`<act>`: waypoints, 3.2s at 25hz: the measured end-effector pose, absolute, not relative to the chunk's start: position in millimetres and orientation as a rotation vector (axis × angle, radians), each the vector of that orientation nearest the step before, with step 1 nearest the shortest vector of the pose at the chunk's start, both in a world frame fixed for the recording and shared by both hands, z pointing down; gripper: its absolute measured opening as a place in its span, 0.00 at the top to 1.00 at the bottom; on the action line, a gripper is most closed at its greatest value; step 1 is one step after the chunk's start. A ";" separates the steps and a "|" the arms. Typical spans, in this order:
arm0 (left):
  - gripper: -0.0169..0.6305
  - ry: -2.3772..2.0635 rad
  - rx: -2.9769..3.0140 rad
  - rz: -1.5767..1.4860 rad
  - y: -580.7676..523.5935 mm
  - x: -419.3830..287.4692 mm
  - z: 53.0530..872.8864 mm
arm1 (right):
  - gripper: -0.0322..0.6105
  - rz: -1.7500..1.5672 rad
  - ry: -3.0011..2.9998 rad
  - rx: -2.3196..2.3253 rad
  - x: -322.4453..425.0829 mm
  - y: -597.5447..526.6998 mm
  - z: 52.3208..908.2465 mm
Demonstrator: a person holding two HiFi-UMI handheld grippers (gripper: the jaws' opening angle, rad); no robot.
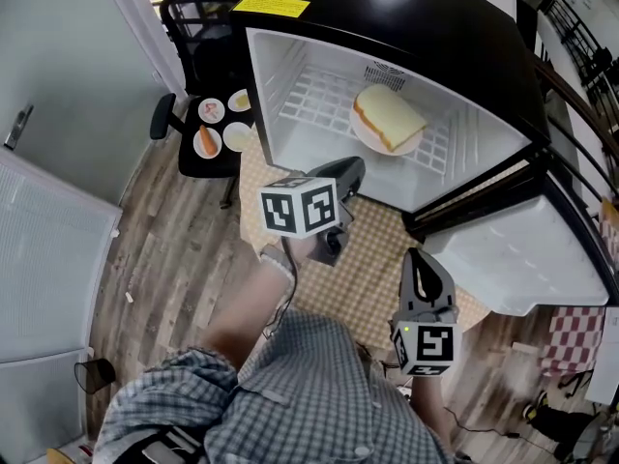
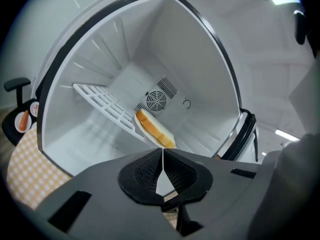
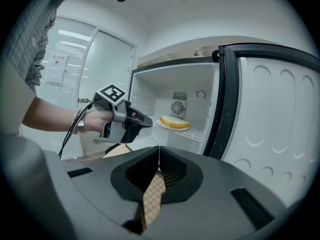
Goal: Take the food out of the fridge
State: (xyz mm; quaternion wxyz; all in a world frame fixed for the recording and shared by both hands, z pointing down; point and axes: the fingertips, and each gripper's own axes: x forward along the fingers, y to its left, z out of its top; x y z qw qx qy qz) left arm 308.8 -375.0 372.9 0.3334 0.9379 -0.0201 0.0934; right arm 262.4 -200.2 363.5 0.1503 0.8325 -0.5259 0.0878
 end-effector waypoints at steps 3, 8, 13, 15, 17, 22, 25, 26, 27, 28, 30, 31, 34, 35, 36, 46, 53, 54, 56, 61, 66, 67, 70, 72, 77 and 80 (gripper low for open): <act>0.96 -0.019 2.363 0.217 -375.7 320.9 375.6 | 0.93 0.252 -1.499 2.400 264.8 -201.9 362.4; 0.87 -0.062 2.286 0.222 -381.5 336.6 388.0 | 0.94 0.263 -1.474 2.403 266.7 -199.5 363.8; 0.85 -0.036 2.111 0.138 -382.5 344.5 385.7 | 0.94 0.287 -1.448 2.434 270.5 -195.0 366.6; 0.85 -0.037 2.051 0.122 -383.9 347.1 386.5 | 0.93 0.290 -1.446 2.439 270.6 -194.7 367.2; 0.85 -0.039 2.013 0.112 -385.2 350.3 386.8 | 0.93 0.289 -1.445 2.442 270.9 -195.1 367.8; 0.85 -0.047 1.940 0.102 -386.1 357.4 387.2 | 0.93 0.287 -1.437 2.446 273.5 -193.1 367.7; 0.89 -0.049 1.919 0.100 -387.3 358.5 385.4 | 0.94 0.288 -1.434 2.448 274.3 -192.8 368.0; 0.89 -0.051 1.921 0.102 -387.7 358.7 384.9 | 0.94 0.289 -1.434 2.450 274.5 -192.7 368.5; 0.90 -0.053 1.923 0.105 -388.0 358.8 384.7 | 0.93 0.290 -1.436 2.452 274.7 -192.9 368.8; 0.90 -0.054 1.922 0.106 -388.4 358.8 384.7 | 0.94 0.290 -1.440 2.453 274.7 -193.3 369.0; 0.90 -0.057 1.909 0.106 -389.7 358.2 384.8 | 0.93 0.287 -1.448 2.441 273.8 -195.1 369.4; 0.90 -0.061 1.904 0.106 -390.4 357.6 384.9 | 0.93 0.286 -1.448 2.423 272.9 -196.0 370.4; 0.90 -0.071 1.905 0.116 -389.9 355.3 384.8 | 0.93 0.294 -1.426 2.356 270.5 -196.3 376.5; 0.90 -0.070 1.903 0.117 -389.1 354.8 384.5 | 0.94 0.288 -1.428 2.353 271.1 -197.8 376.2; 0.90 -0.067 1.899 0.116 -388.6 354.2 384.2 | 0.93 0.281 -1.439 2.364 272.8 -200.4 374.7; 0.91 -0.038 1.873 0.114 -389.1 333.0 382.5 | 0.93 0.608 -1.766 2.652 304.5 -234.9 374.5; 0.92 -0.035 1.889 0.140 -388.9 322.3 381.5 | 0.93 0.772 -1.868 2.711 322.4 -274.7 381.4; 0.92 -0.032 1.891 0.142 -389.1 321.3 381.0 | 0.93 0.809 -1.891 2.734 325.5 -280.5 381.2; 0.92 -0.030 1.893 0.144 -389.9 319.4 380.9 | 0.93 0.909 -1.955 2.803 331.9 -290.4 380.1; 0.92 -0.019 1.886 0.148 -389.5 315.0 381.8 | 0.93 1.118 -2.002 2.920 348.0 -303.7 386.4; 0.92 -0.006 1.889 0.156 -388.6 308.4 382.4 | 0.82 1.243 -2.084 2.974 356.7 -312.4 386.6; 0.91 -0.005 1.891 0.158 -388.5 307.2 382.2 | 0.82 1.249 -2.101 2.981 357.5 -313.9 384.5; 0.91 0.001 1.898 0.159 -388.1 304.2 381.5 | 0.82 1.275 -2.127 3.000 359.3 -318.2 380.4; 0.91 0.004 1.905 0.158 -387.0 302.2 381.6 | 0.82 1.306 -2.127 3.002 357.7 -320.4 380.0; 0.91 0.011 1.918 0.137 -386.2 297.3 378.7 | 0.84 1.293 -2.100 2.975 352.2 -321.6 379.5; 0.91 0.016 1.925 0.134 -384.8 294.8 378.1 | 0.85 1.302 -2.113 2.960 350.3 -320.4 378.8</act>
